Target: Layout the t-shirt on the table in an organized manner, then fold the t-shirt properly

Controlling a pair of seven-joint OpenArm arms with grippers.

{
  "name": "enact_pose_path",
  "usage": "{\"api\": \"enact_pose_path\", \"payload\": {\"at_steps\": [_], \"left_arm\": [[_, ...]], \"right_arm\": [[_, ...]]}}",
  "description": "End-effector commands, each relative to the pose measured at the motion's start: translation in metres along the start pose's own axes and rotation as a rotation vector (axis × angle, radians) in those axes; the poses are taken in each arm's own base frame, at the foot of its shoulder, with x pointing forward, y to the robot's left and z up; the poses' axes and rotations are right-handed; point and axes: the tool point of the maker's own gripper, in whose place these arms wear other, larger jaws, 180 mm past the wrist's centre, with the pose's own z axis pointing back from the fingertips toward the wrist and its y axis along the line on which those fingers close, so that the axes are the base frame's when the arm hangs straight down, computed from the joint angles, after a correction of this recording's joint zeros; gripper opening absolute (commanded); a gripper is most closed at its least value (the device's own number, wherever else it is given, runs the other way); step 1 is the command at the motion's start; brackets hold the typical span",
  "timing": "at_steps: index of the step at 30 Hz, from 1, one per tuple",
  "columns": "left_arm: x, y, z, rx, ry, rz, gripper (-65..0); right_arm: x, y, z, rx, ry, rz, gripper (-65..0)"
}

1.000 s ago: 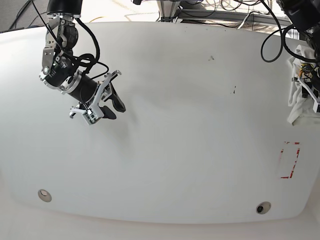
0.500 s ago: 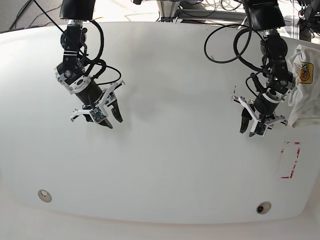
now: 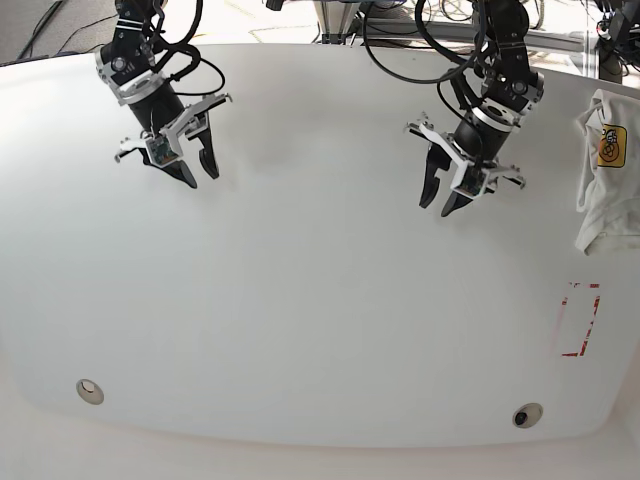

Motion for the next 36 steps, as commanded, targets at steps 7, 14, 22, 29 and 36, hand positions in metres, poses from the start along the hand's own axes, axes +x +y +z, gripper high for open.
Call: {"api": "enact_pose_path", "payload": {"at_steps": [7,14,22,29,36], "left_arm": [[-0.063,-0.03,0.076,-0.036,0.266,0.007,-47.8],[-0.123,-0.05,0.147,-0.064,0.499,0.06,-47.8],[-0.155,-0.07,0.201,-0.125,0.66,0.078,-47.8],[-0.198,-0.092,0.247,-0.16,0.82,0.154,-47.8],[-0.25,-0.087,0.24,-0.151,0.897,0.215,-47.8]], "right_arm": [[-0.037,0.029,0.086,-0.014,0.107,-0.169,-45.2],[-0.074,0.06,0.149,0.009,0.263,-0.313,-45.3],[-0.097,0.088,0.199,0.028,0.409,-0.415,-45.3],[-0.133,0.123,0.226,0.078,0.549,-0.517,-45.3],[-0.181,0.137,0.214,0.102,0.632,-0.537,-45.3]]}}
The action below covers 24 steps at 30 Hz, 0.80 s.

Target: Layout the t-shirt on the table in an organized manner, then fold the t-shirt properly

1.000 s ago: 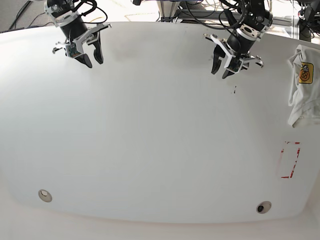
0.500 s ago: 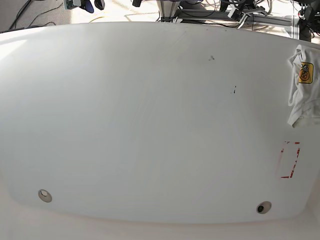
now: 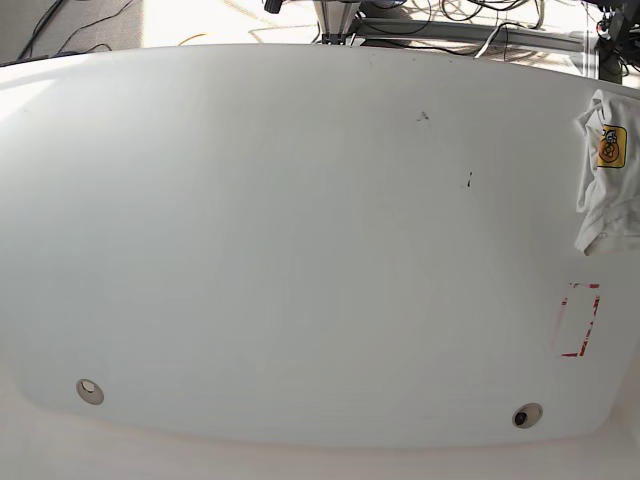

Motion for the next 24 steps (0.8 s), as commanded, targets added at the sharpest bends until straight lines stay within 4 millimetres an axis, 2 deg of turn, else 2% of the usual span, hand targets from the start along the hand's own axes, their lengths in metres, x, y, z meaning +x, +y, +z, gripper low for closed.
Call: {"api": "enact_pose_path", "payload": {"at_steps": [1,9,15,16,19,24], "left_arm": [[-0.009,0.009,-0.01,-0.006,0.009,0.018,-47.8],[-0.022,0.016,-0.046,-0.03,0.059,0.084,-47.6],[-0.034,0.038,-0.077,-0.003,0.121,0.146,-47.5],[-0.04,0.035,-0.084,-0.016,0.145,0.156,-47.5],[-0.039,0.029,-0.099,-0.048,0.167,0.168,-47.5],[-0.038,0.026,-0.118,-0.076,0.196,0.197,-47.5]], "right_arm": [[-0.015,-0.008,-0.019,0.003,0.043,0.021,-45.5],[-0.05,-0.029,-0.063,-0.007,0.142,-0.015,-45.5],[-0.067,-0.041,-0.093,-0.005,0.191,-0.089,-45.5],[-0.069,-0.045,-0.099,-0.005,0.2,-0.101,-45.5],[-0.078,-0.058,-0.106,-0.011,0.249,-0.097,-45.5],[-0.084,-0.062,-0.128,0.001,0.296,-0.11,-45.5]]}}
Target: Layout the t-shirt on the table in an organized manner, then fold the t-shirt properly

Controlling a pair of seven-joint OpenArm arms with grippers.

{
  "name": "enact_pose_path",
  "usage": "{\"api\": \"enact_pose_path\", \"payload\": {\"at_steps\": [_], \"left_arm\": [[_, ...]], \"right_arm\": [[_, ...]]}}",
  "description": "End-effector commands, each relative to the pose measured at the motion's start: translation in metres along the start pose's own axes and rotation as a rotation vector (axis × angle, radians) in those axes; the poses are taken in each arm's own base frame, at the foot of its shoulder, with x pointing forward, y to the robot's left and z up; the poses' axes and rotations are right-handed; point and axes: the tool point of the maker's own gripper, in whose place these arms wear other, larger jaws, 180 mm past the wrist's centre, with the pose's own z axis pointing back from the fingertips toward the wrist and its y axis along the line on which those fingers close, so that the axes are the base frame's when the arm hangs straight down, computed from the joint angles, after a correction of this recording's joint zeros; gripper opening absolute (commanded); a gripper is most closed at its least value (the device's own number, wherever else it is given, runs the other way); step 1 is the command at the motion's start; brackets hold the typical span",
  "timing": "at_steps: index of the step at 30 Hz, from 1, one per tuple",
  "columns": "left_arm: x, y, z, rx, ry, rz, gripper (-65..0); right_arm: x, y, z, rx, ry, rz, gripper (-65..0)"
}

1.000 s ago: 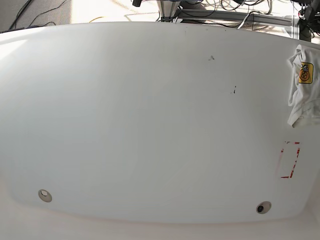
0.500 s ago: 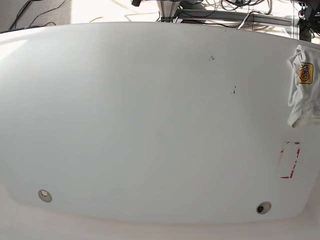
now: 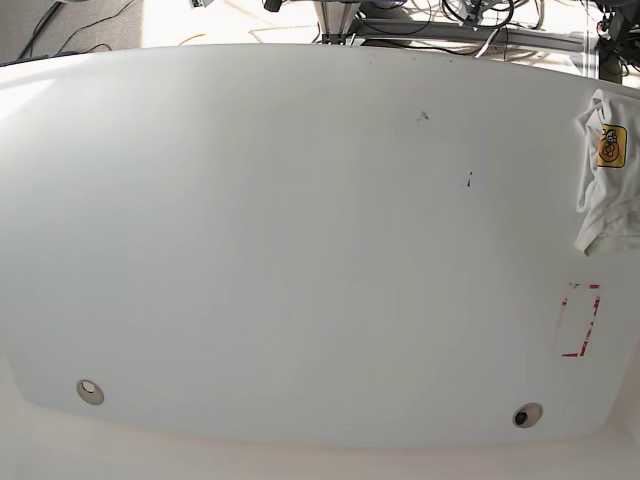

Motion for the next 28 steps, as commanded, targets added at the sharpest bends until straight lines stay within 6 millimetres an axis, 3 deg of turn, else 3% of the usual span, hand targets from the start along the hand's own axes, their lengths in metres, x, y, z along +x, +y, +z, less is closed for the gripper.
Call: {"api": "enact_pose_path", "payload": {"at_steps": [1,11,20,28], "left_arm": [[-0.01,-0.006,-0.01,-0.031,0.042,0.03,-47.5],[0.018,0.018,-0.043,0.07,0.007,0.159,-47.4],[0.026,0.03,-0.057,0.144,-0.024,0.23,-47.4],[0.021,0.037,-0.061,0.248,-0.007,0.109,-47.2]], "right_arm": [[-0.005,-0.003,-0.01,0.012,0.043,-0.005,-45.5],[0.011,-0.014,-0.045,-0.04,0.084,-0.004,-45.5],[0.014,-0.026,-0.062,-0.129,0.123,0.0,-45.5],[0.022,-0.033,-0.07,-0.187,0.128,0.014,-45.5]]}}
